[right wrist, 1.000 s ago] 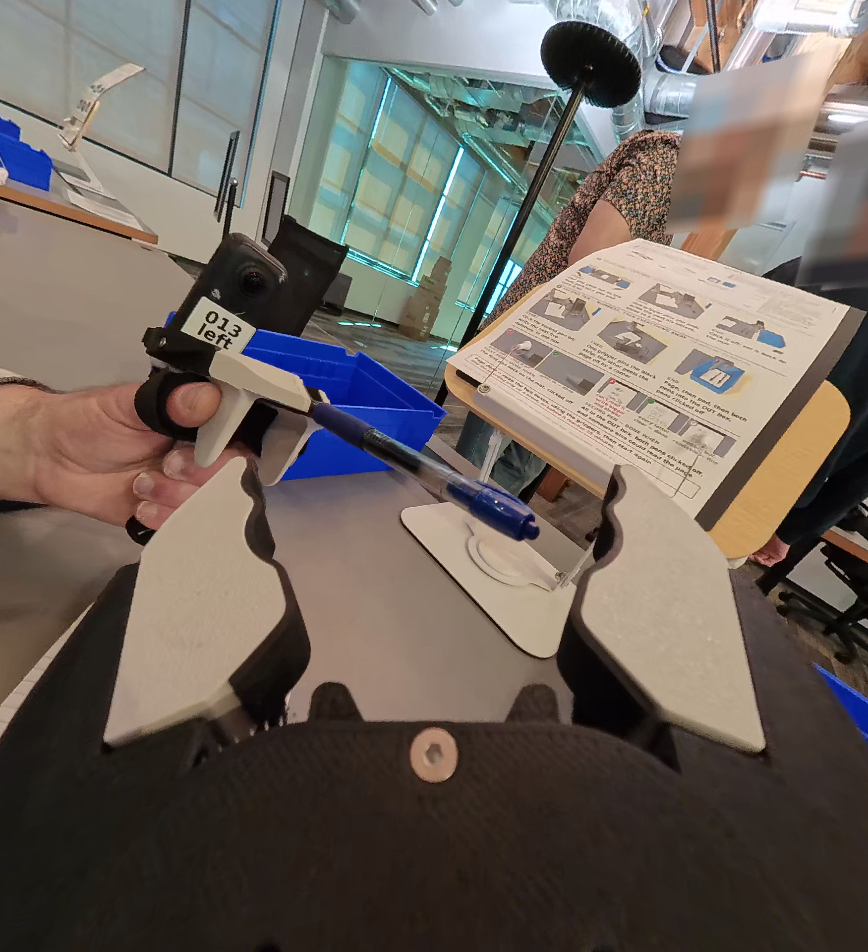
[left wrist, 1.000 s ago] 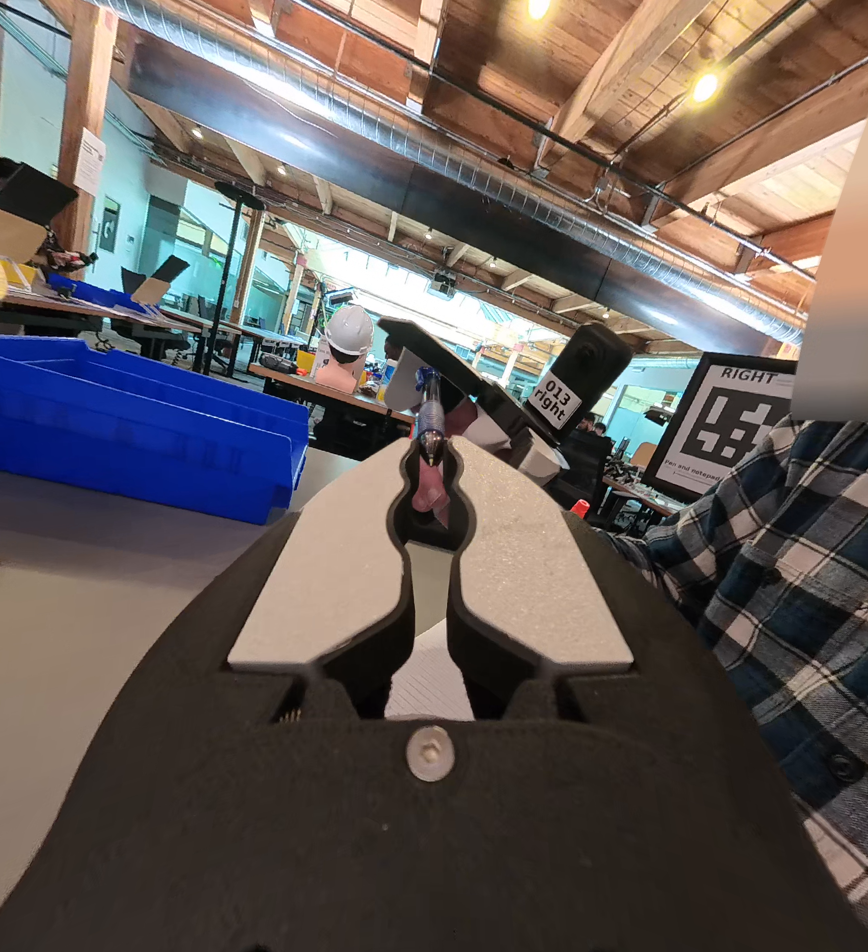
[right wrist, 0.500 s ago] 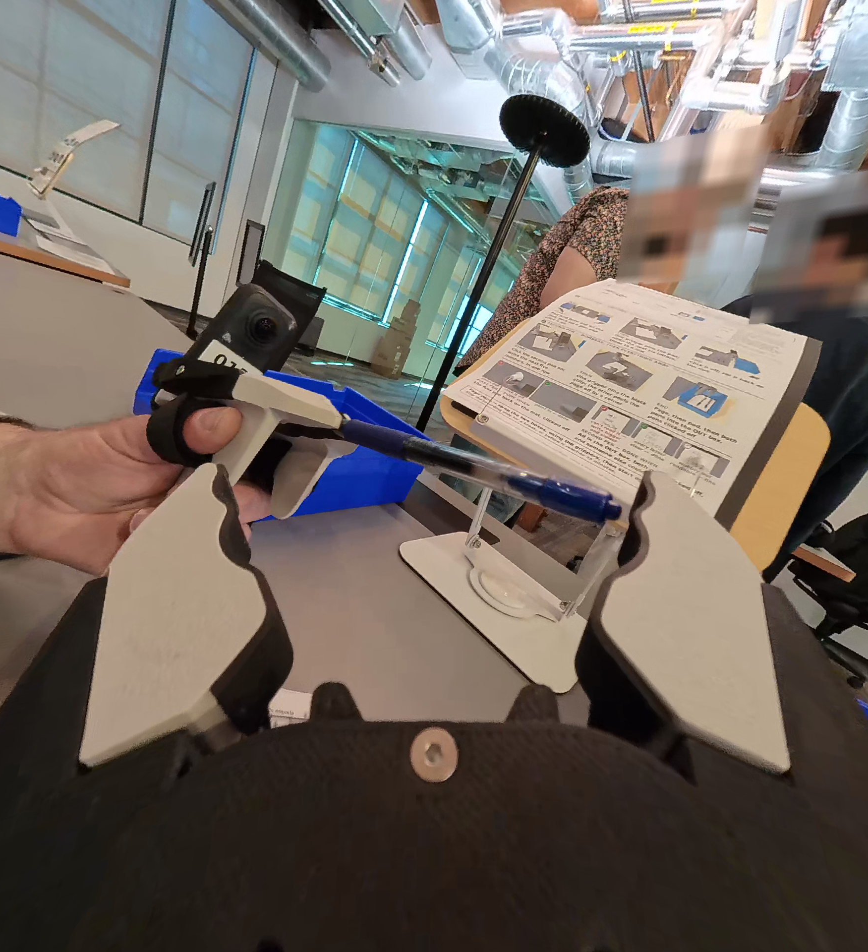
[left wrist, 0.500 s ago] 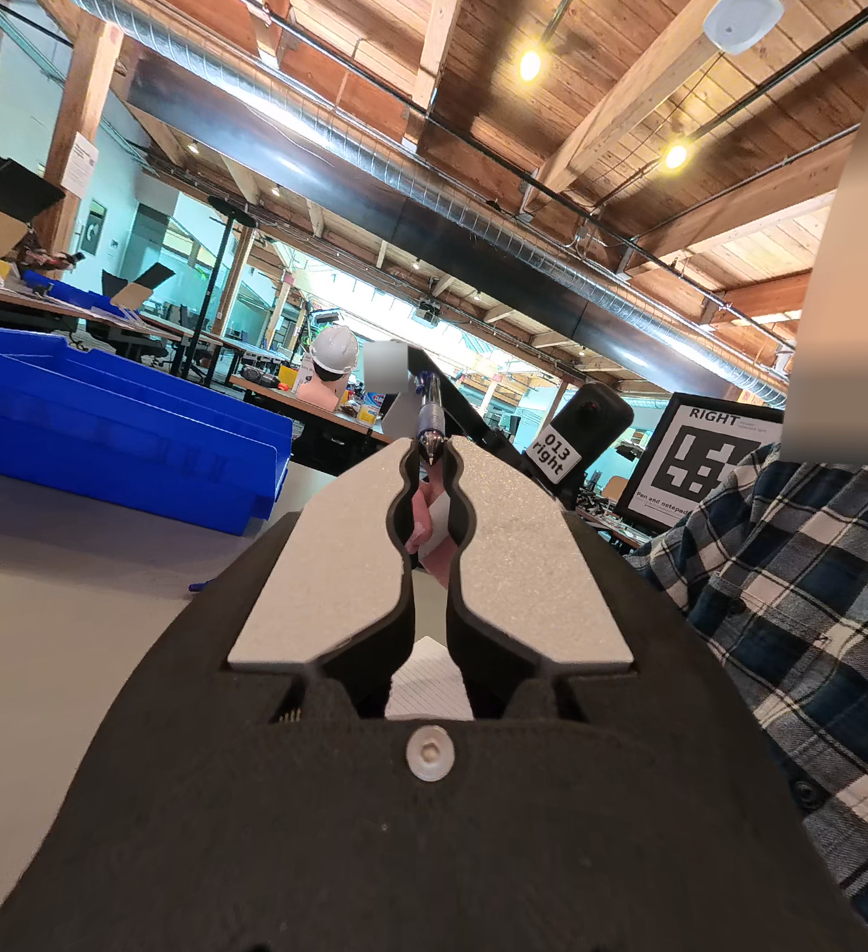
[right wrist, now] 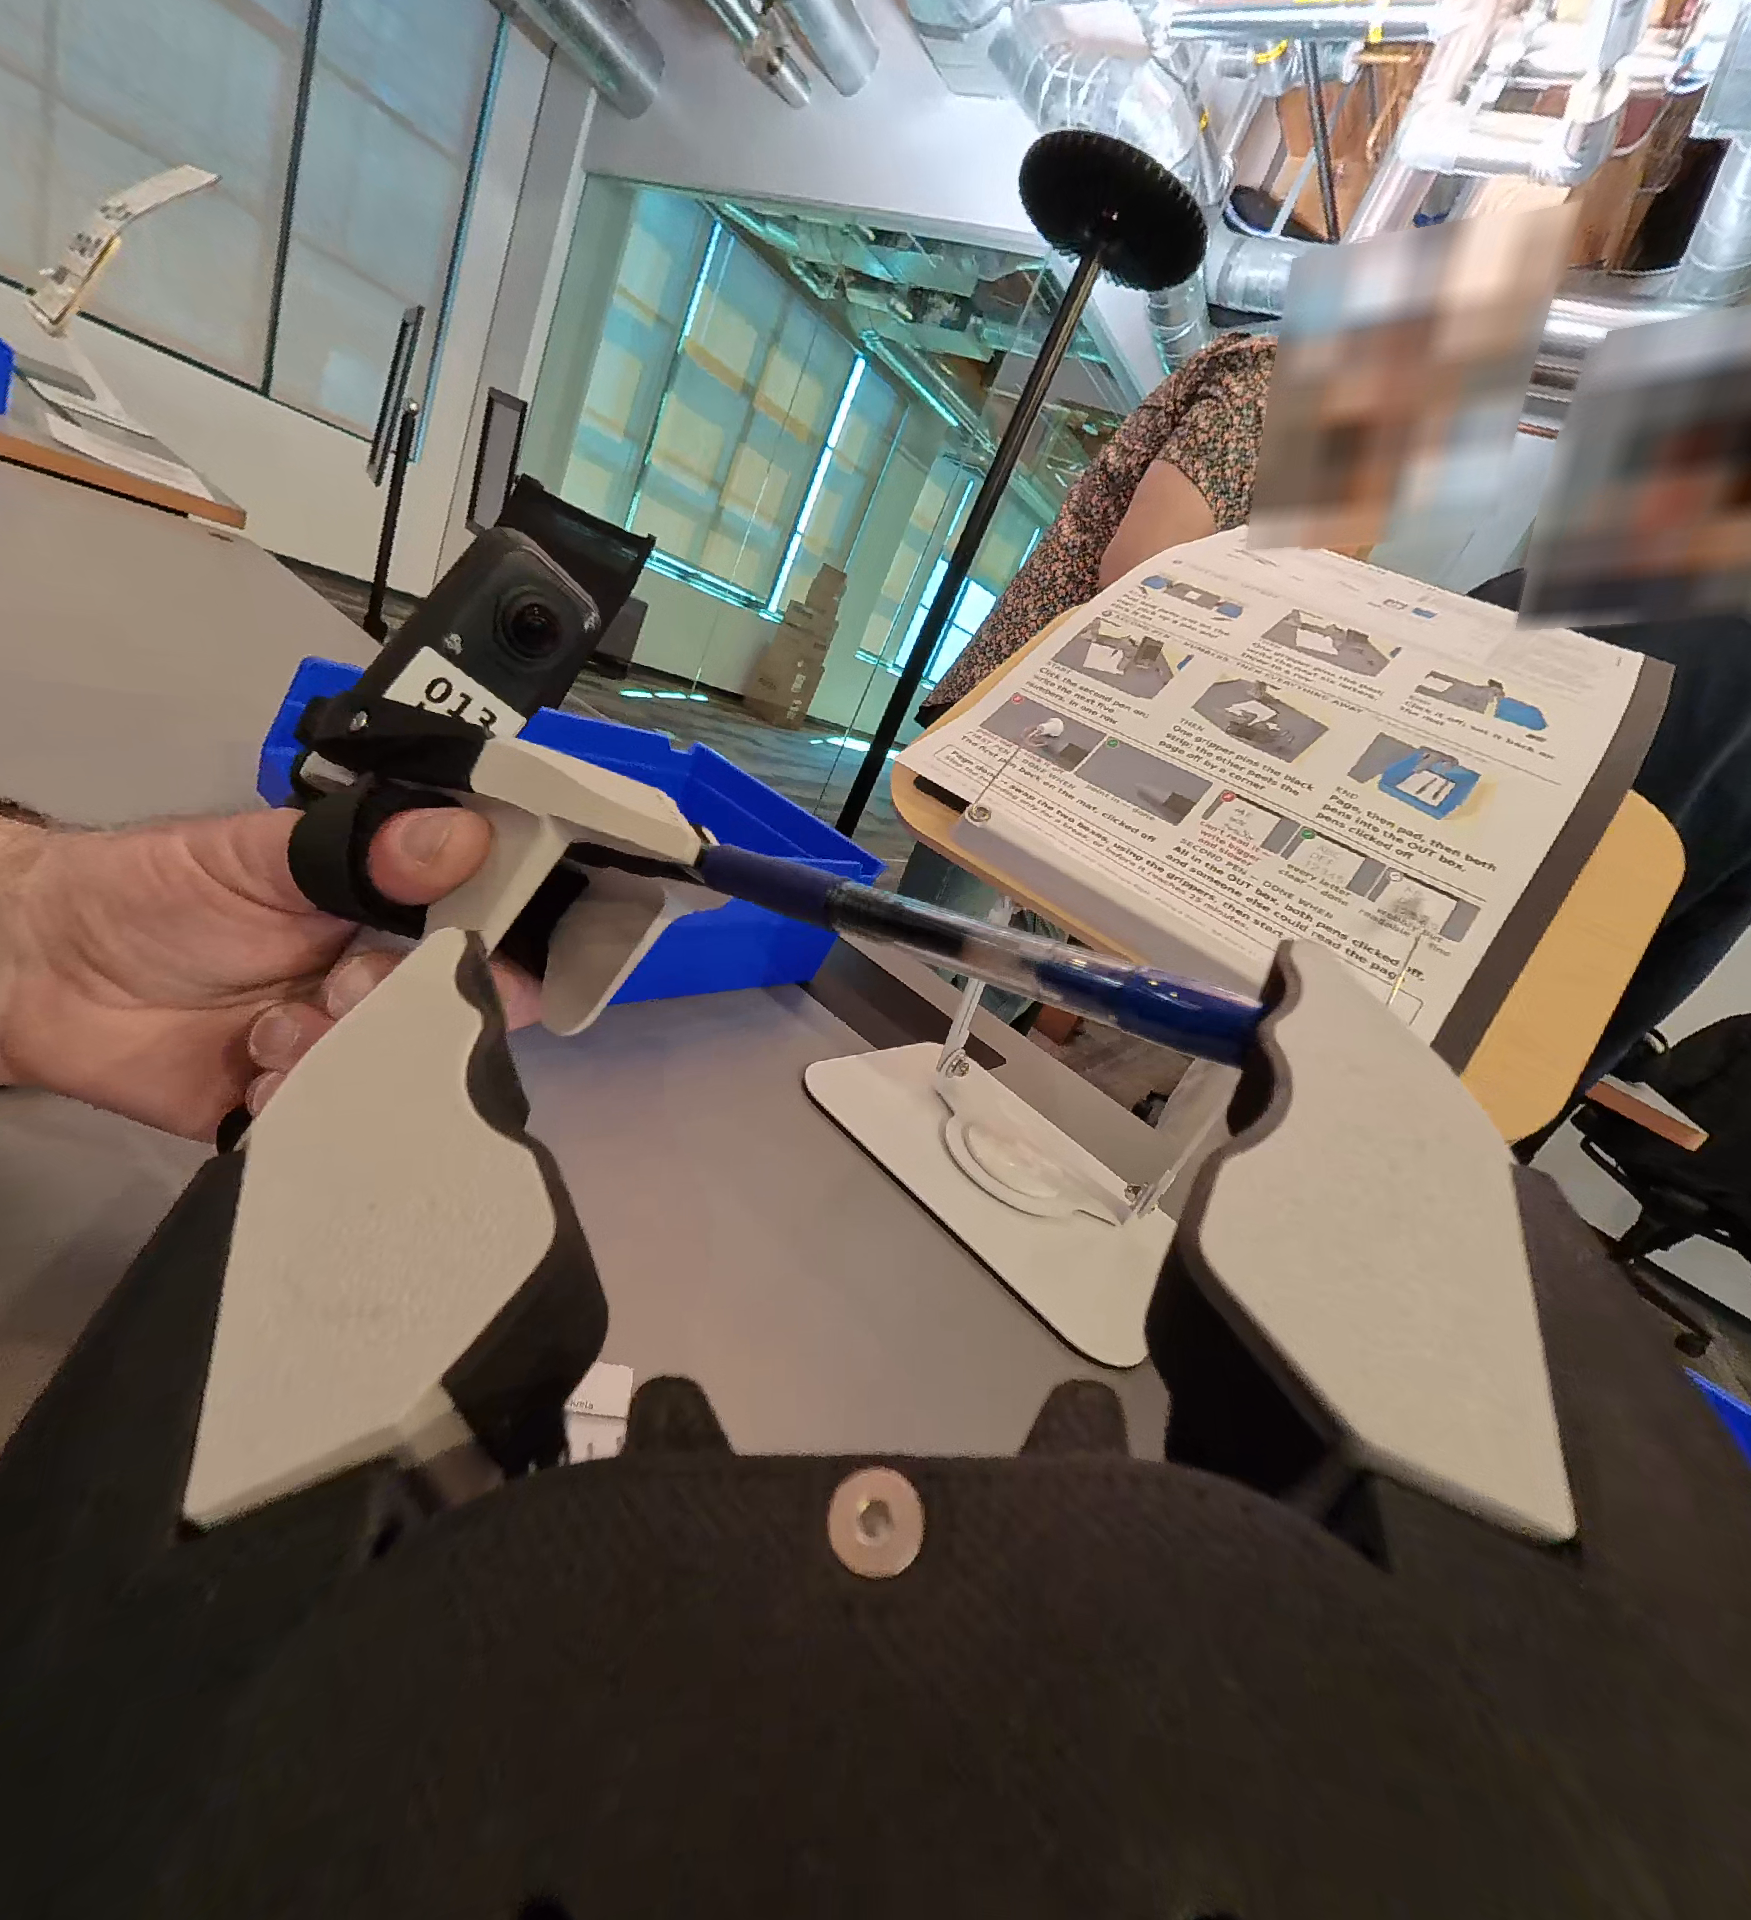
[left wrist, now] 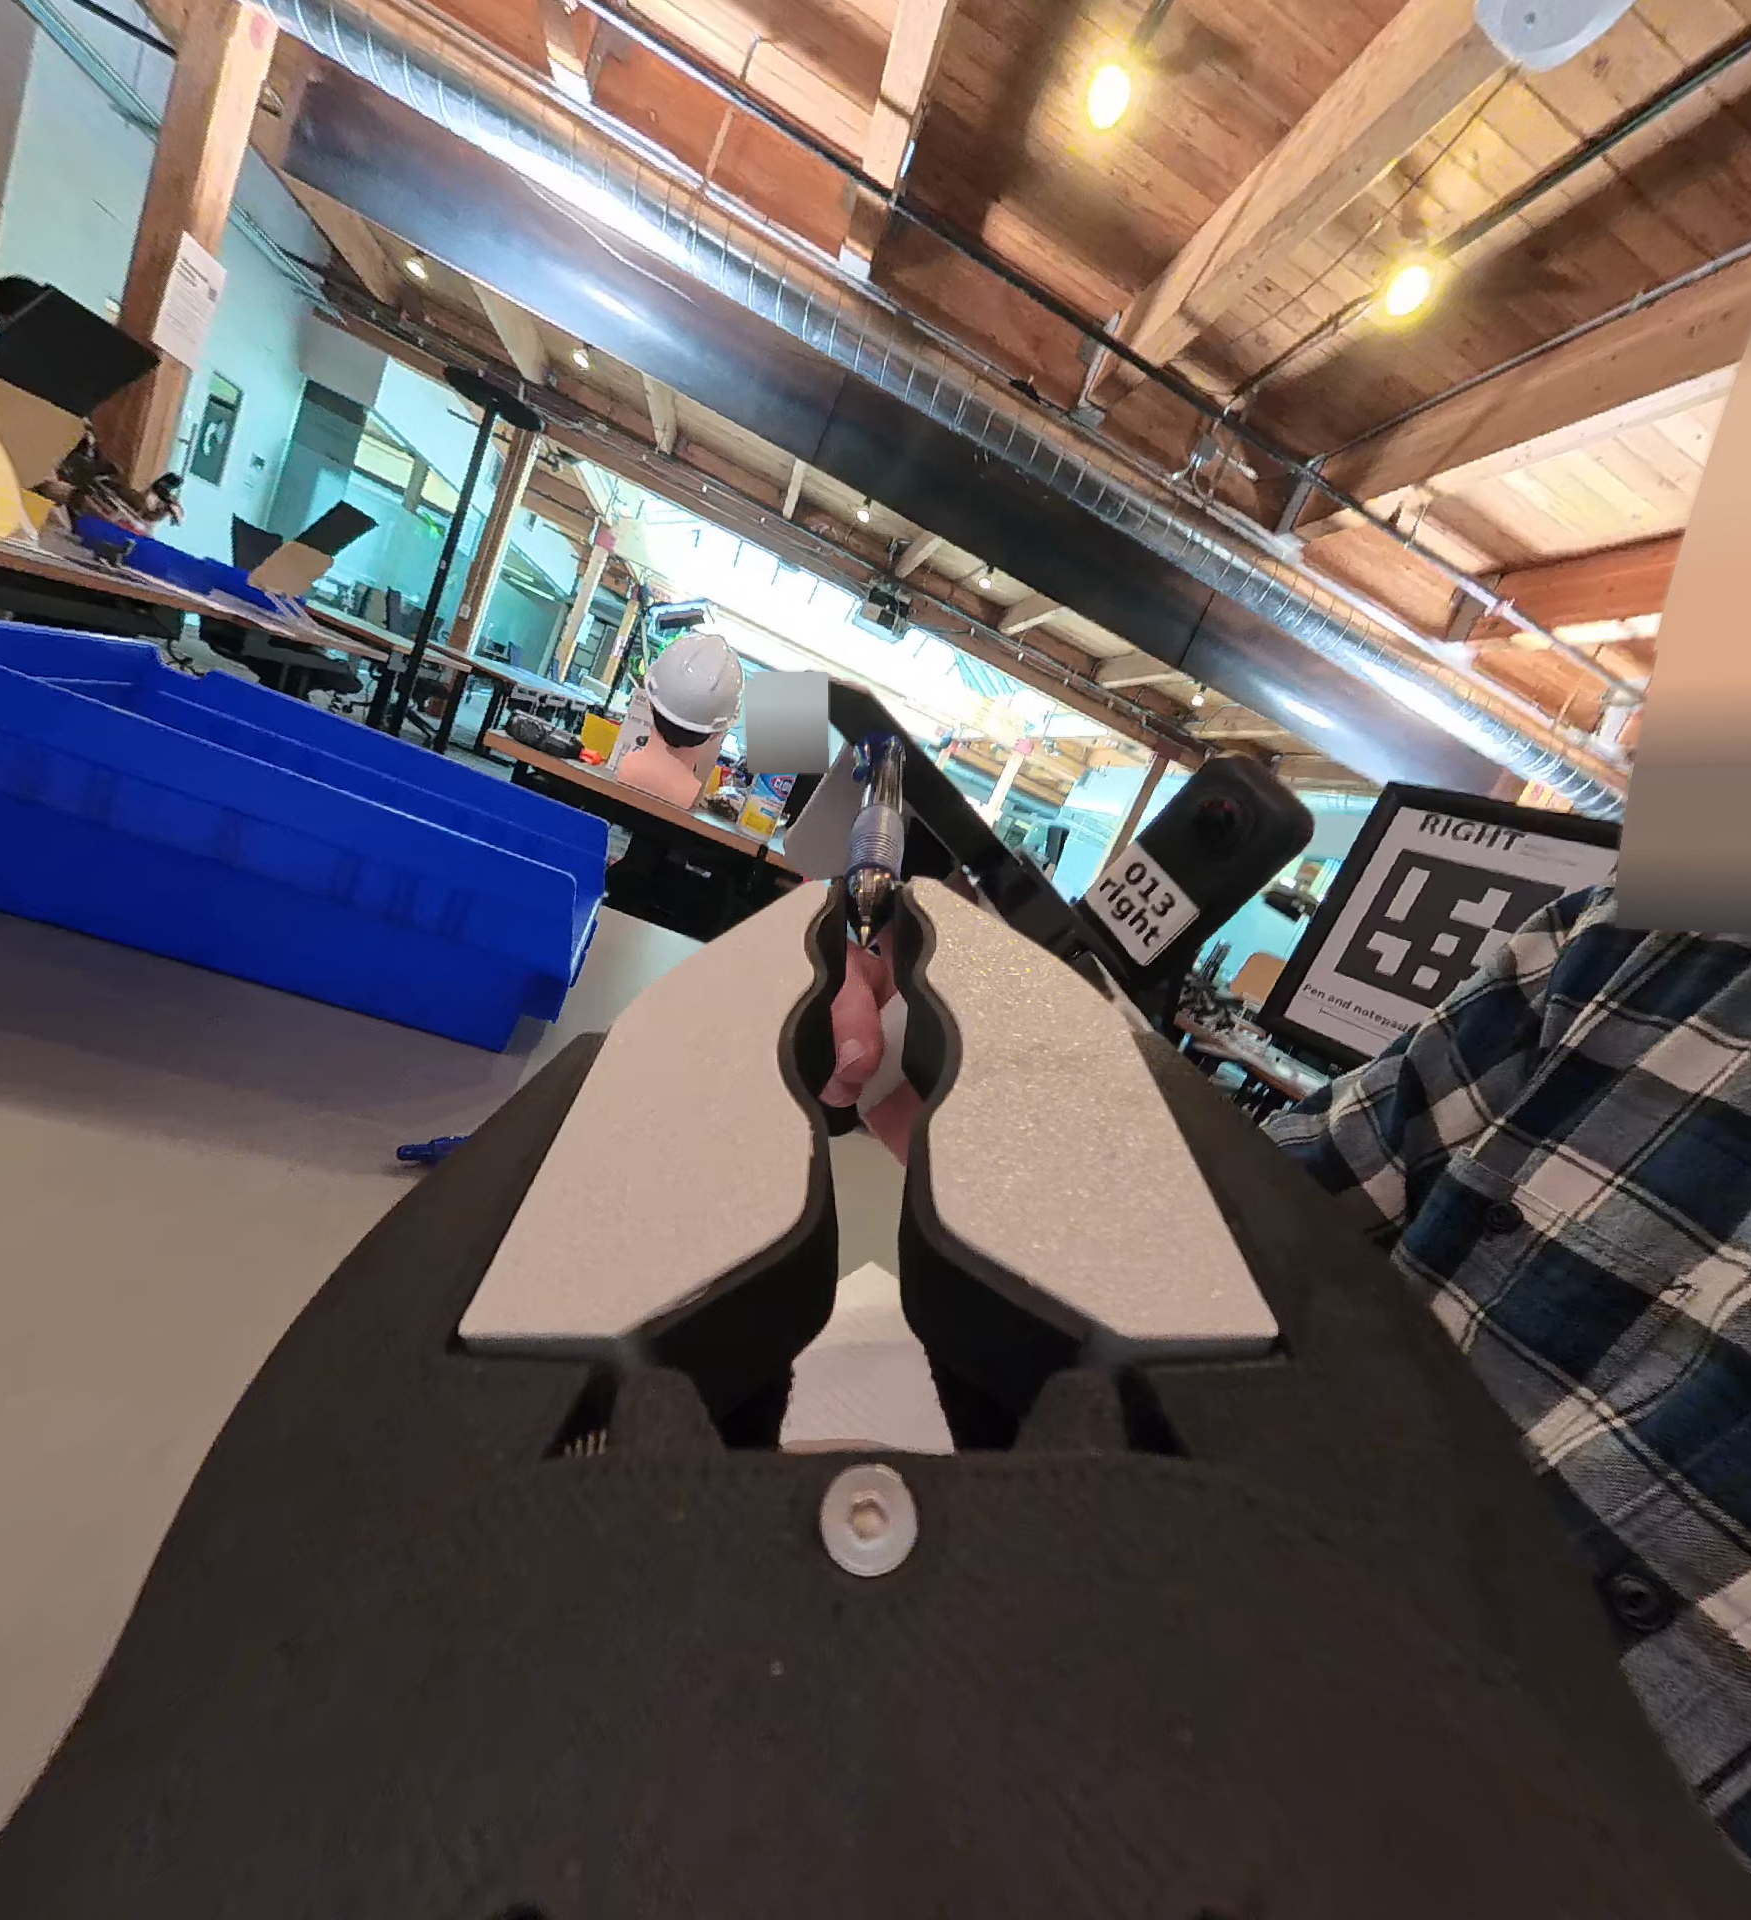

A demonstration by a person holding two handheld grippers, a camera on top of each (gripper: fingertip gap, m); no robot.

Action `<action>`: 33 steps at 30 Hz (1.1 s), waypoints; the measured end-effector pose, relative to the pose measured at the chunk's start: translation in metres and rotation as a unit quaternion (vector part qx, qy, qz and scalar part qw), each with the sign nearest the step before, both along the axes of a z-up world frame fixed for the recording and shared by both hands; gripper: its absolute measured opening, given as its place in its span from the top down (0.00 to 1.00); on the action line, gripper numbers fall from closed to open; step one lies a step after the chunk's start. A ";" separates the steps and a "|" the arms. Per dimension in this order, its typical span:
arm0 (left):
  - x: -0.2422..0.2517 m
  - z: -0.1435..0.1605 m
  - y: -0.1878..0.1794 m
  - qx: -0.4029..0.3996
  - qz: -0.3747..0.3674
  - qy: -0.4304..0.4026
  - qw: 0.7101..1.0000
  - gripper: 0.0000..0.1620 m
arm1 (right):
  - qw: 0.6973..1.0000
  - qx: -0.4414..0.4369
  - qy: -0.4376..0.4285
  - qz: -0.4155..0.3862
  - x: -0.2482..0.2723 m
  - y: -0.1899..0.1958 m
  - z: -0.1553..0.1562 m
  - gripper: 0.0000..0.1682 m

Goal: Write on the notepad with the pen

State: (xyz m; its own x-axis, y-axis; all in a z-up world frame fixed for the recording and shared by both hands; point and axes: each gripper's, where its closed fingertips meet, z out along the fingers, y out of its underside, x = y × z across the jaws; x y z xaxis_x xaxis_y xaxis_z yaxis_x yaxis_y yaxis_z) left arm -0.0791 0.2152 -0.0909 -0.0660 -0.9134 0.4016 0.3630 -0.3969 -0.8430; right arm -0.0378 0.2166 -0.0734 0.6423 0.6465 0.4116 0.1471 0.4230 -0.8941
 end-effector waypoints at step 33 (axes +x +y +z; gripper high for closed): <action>0.021 0.006 -0.042 0.043 -0.109 -0.005 0.993 0.95 | 0.932 -0.177 0.178 0.260 -0.011 -0.038 0.021 0.94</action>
